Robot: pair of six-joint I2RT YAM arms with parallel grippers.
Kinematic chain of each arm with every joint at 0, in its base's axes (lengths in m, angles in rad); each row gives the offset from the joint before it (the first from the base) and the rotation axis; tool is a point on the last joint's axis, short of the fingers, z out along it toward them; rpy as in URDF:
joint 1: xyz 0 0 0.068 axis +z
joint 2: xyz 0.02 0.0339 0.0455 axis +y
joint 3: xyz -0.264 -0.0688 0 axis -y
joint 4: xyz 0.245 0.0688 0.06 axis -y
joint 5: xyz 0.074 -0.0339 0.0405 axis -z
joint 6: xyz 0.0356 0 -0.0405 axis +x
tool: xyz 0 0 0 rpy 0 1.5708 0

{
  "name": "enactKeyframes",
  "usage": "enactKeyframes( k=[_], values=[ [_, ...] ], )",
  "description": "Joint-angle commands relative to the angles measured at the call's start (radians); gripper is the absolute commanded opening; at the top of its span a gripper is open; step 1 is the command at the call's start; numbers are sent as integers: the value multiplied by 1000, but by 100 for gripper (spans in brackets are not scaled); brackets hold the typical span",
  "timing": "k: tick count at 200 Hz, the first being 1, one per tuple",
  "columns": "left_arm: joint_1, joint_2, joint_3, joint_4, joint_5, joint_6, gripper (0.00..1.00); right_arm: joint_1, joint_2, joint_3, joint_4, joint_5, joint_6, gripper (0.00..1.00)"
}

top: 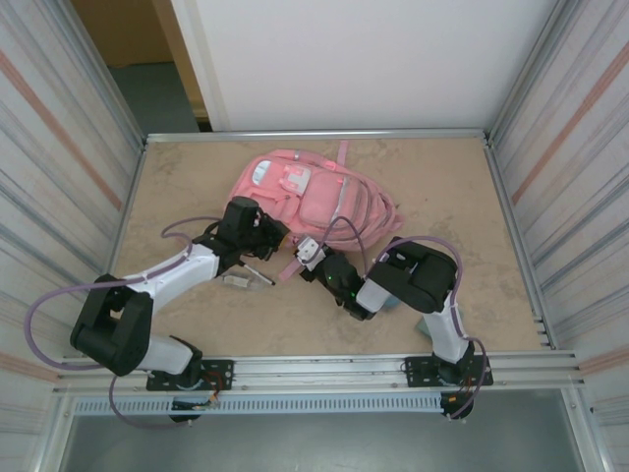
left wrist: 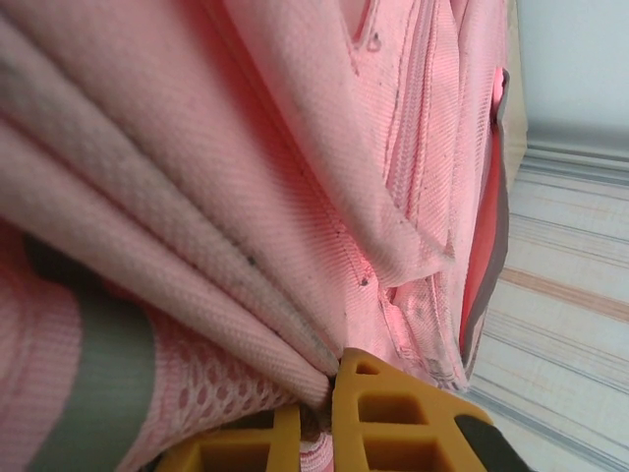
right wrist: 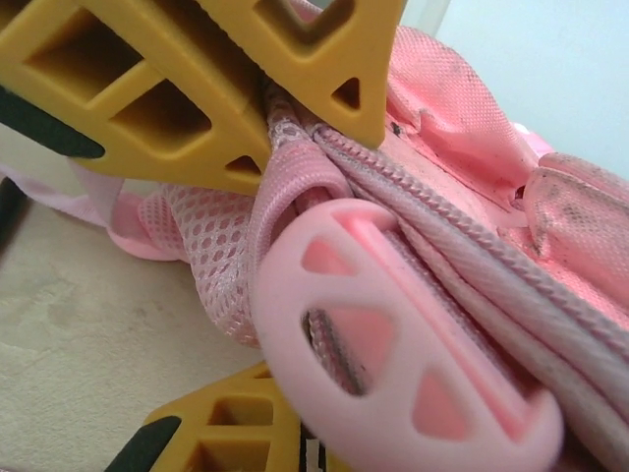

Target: Pack the student bag

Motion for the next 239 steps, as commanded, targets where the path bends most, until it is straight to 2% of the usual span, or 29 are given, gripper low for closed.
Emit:
enactKeyframes(
  k=[1,65,102,145,239],
  values=[
    [-20,-59,-5,-25,-10,35,0,8,12,22,20,38,-41,5],
    [58,-109,-3,-78,-119,114,0,8,-15,-14,7,116,-4,4],
    [81,-98,8,-101,-113,141,0,8,-29,-15,-10,63,11,0],
    [104,-79,7,-93,-105,152,0,19,-31,-22,-17,20,-10,0],
    [121,-75,9,-111,-119,179,0,24,-54,-60,-17,21,-82,0]
  ],
)
